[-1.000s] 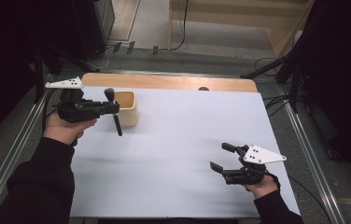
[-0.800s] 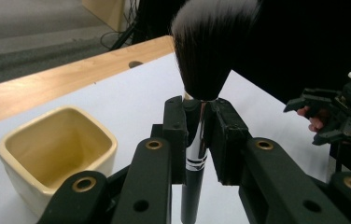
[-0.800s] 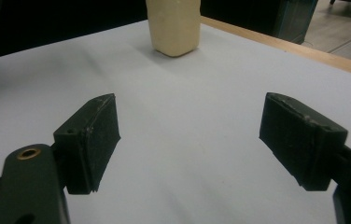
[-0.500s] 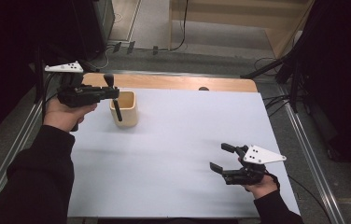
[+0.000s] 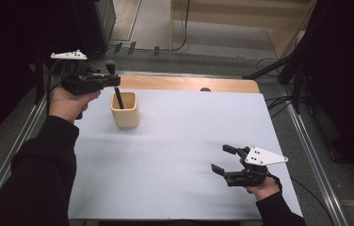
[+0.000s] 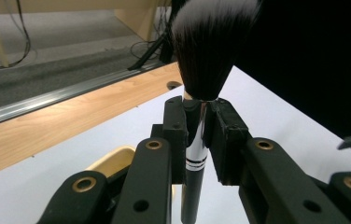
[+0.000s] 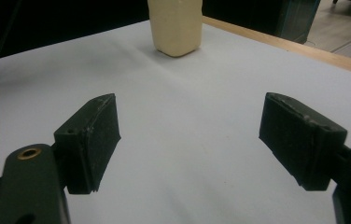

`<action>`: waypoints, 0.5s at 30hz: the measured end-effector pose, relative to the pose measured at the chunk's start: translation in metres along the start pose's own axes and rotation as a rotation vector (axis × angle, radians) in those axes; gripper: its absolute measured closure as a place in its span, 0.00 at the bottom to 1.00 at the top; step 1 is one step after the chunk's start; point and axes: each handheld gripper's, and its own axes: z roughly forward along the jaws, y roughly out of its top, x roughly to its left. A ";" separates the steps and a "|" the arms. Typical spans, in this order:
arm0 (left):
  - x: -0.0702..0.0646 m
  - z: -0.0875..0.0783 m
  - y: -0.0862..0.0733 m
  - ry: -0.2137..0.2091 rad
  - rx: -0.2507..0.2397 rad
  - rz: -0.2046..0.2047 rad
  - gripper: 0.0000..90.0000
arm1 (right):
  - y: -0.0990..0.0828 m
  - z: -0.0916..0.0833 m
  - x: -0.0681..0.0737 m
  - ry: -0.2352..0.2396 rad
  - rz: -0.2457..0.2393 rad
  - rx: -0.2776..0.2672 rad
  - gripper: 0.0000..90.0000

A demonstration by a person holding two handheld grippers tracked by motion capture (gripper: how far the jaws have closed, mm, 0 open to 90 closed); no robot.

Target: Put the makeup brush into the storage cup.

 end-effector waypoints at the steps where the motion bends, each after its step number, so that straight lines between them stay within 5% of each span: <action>1: 0.003 0.002 0.000 0.007 0.004 -0.001 0.87 | 0.000 0.000 0.000 0.001 -0.001 -0.001 0.24; 15: 0.026 0.024 -0.010 0.081 -0.017 -0.023 0.87 | 0.001 0.000 0.002 0.004 -0.007 0.000 0.24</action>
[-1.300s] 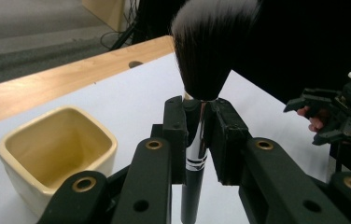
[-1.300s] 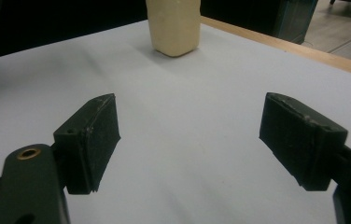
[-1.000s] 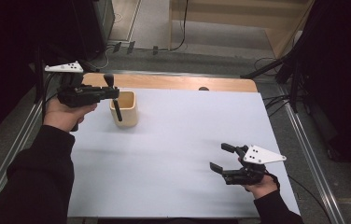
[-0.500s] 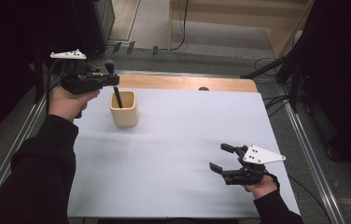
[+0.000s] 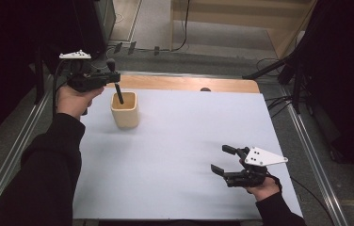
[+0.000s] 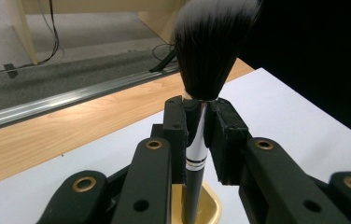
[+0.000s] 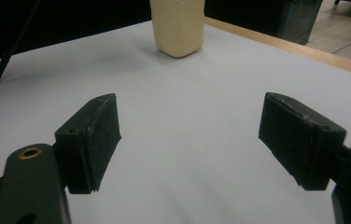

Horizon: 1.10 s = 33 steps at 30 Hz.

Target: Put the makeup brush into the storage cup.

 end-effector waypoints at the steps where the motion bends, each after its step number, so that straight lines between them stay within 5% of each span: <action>1: 0.001 0.002 -0.002 0.006 -0.001 0.000 0.87 | 0.000 0.000 0.000 0.001 -0.002 -0.002 0.24; 17: 0.012 0.020 -0.027 0.044 0.017 -0.016 0.87 | 0.001 0.000 0.001 0.008 0.005 -0.009 0.24; 33: 0.010 0.026 -0.039 0.028 0.033 -0.010 0.86 | 0.002 0.000 0.001 0.009 0.007 -0.011 0.24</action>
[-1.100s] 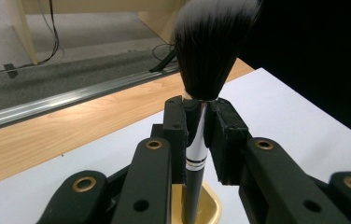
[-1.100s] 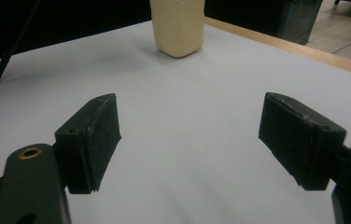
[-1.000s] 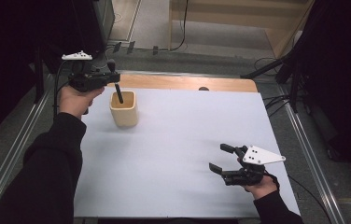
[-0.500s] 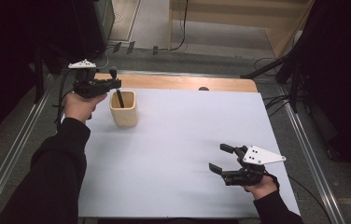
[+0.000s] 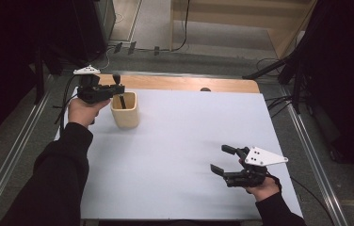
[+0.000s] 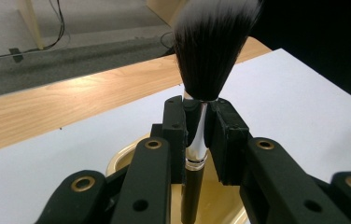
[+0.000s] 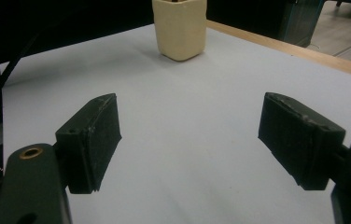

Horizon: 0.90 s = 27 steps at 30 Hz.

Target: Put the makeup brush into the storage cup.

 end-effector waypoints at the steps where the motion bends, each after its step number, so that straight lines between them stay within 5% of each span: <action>1: 0.000 0.000 0.000 -0.007 0.002 -0.003 0.86 | 0.000 0.000 0.000 0.000 0.000 0.000 0.24; 3: 0.002 -0.001 0.000 -0.052 0.000 -0.019 0.71 | 0.000 0.000 0.000 0.000 0.000 0.000 0.24; 4: 0.004 -0.001 -0.001 -0.064 0.005 -0.019 0.56 | 0.000 0.000 0.000 0.001 0.000 0.002 0.24; 5: 0.006 -0.001 -0.002 -0.065 0.025 -0.026 0.29 | 0.000 0.000 0.000 0.001 -0.003 0.003 0.24; 7: 0.009 -0.003 -0.003 -0.066 0.056 -0.048 0.17 | 0.000 0.001 0.000 0.002 -0.005 0.003 0.24; 11: 0.009 -0.008 -0.003 -0.057 0.072 -0.013 0.17 | 0.000 0.001 0.001 0.001 -0.005 0.005 0.24; 21: 0.004 -0.027 -0.005 -0.112 0.060 0.007 0.15 | 0.000 0.002 0.001 0.002 -0.006 0.004 0.24; 27: 0.001 -0.036 -0.014 -0.091 0.061 0.036 0.12 | 0.000 0.002 0.001 0.003 -0.003 0.003 0.24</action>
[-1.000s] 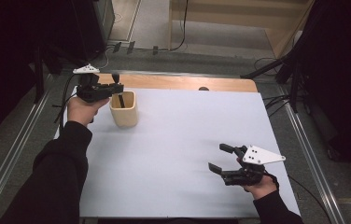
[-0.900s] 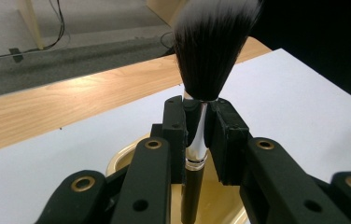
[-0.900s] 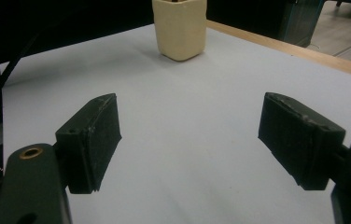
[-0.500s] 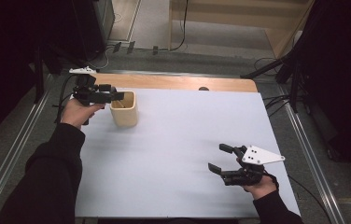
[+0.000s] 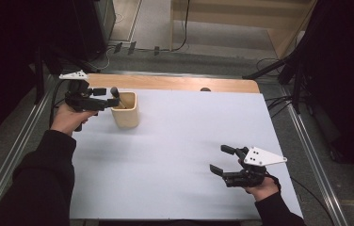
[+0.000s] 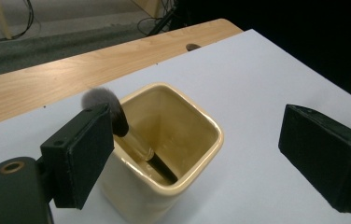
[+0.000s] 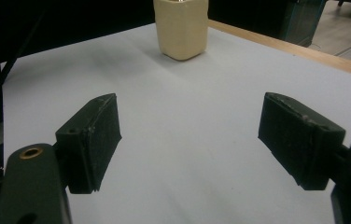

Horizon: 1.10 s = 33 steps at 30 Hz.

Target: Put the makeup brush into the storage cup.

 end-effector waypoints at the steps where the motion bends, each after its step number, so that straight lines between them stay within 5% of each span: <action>1: 0.000 -0.001 -0.001 0.001 0.001 0.002 0.11 | 0.000 0.000 0.000 -0.001 0.002 0.000 0.24; 5: -0.001 -0.007 -0.006 0.015 0.004 0.019 0.11 | 0.000 0.000 0.000 -0.002 0.003 0.000 0.24; 10: -0.004 -0.011 -0.010 -0.020 0.028 0.021 0.11 | 0.000 0.003 -0.001 0.004 0.002 0.002 0.24; 21: -0.022 -0.021 -0.023 -0.042 0.016 0.080 0.11 | 0.000 0.002 -0.001 0.008 0.007 -0.001 0.24; 33: -0.039 -0.031 -0.044 -0.042 -0.013 0.099 0.15 | 0.000 0.000 -0.002 -0.001 0.008 -0.007 0.24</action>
